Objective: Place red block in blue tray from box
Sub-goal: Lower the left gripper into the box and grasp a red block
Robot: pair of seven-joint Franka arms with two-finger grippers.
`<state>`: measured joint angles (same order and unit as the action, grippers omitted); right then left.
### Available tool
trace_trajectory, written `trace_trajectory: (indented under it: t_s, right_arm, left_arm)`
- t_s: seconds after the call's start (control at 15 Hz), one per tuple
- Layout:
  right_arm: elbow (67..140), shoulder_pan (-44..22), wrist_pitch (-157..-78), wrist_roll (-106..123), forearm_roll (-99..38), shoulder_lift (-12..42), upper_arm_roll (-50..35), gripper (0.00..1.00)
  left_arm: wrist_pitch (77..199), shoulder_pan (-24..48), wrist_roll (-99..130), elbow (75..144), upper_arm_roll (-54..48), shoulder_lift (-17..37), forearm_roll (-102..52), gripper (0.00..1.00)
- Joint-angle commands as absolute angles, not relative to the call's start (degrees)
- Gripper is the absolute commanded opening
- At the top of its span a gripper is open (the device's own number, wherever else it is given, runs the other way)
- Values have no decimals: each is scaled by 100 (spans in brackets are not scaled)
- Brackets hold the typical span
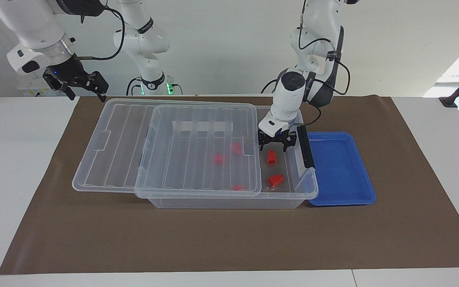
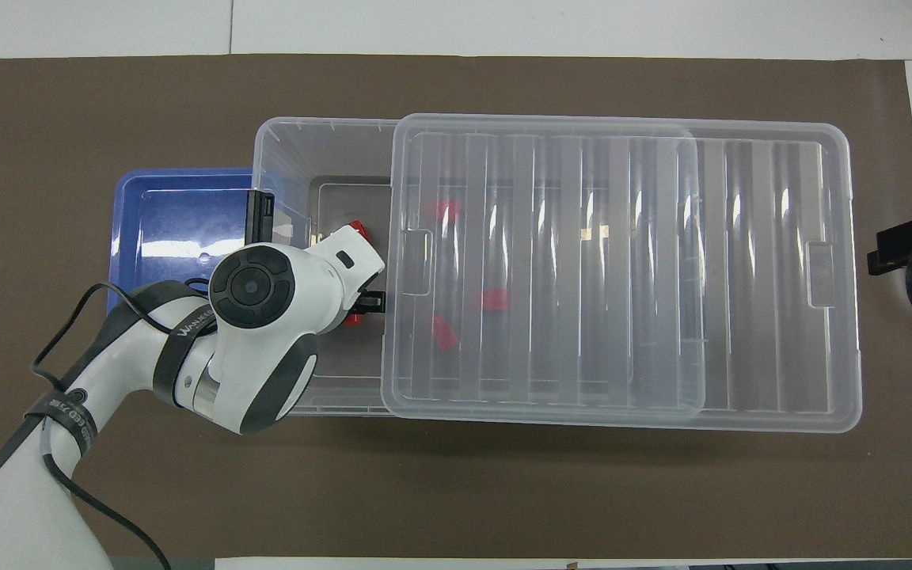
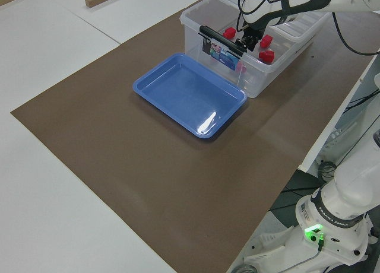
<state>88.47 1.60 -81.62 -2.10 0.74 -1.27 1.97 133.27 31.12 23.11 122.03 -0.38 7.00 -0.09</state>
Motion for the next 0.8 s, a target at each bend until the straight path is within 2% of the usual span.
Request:
trace_trajectory:
  t_s: [0.0,0.33,0.73]
  right_arm:
    - [8947,123,-8165,-334,-26,-211,229,100]
    - [9114,132,-8375,-334,-26,-237,229,100]
    - [10141,176,-9482,113,-26,-334,413,100]
  left_arm:
    - [13456,3208,2382,12296,44,650,-9,100]
    - [13596,3208,2382,12340,44,668,-9,100]
    - [13746,3322,2382,12489,35,914,-9,100]
